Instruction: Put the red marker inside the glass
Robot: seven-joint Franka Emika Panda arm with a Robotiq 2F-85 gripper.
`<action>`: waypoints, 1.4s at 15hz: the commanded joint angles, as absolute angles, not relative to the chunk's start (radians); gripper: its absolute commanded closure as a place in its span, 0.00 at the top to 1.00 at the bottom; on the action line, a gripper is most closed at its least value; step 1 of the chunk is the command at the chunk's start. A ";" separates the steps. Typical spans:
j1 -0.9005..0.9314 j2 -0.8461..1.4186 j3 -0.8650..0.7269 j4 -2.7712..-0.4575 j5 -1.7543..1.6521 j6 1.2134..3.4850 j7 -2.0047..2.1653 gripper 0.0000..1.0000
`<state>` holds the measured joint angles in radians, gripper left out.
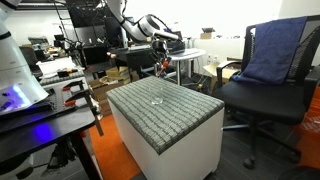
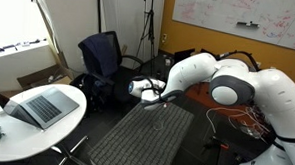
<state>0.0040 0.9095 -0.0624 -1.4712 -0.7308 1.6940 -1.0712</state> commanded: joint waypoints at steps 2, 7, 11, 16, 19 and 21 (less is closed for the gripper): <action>0.024 0.967 -0.052 -1.398 -0.751 1.631 -1.062 0.05; 0.041 1.011 -0.048 -1.367 -0.753 1.618 -1.069 0.05; 0.050 1.042 -0.041 -1.346 -0.746 1.613 -1.075 0.05; 0.059 1.080 -0.036 -1.318 -0.745 1.602 -1.079 0.05; 0.068 1.101 -0.033 -1.300 -0.746 1.589 -1.082 0.05; 0.074 1.115 -0.032 -1.287 -0.747 1.578 -1.084 0.05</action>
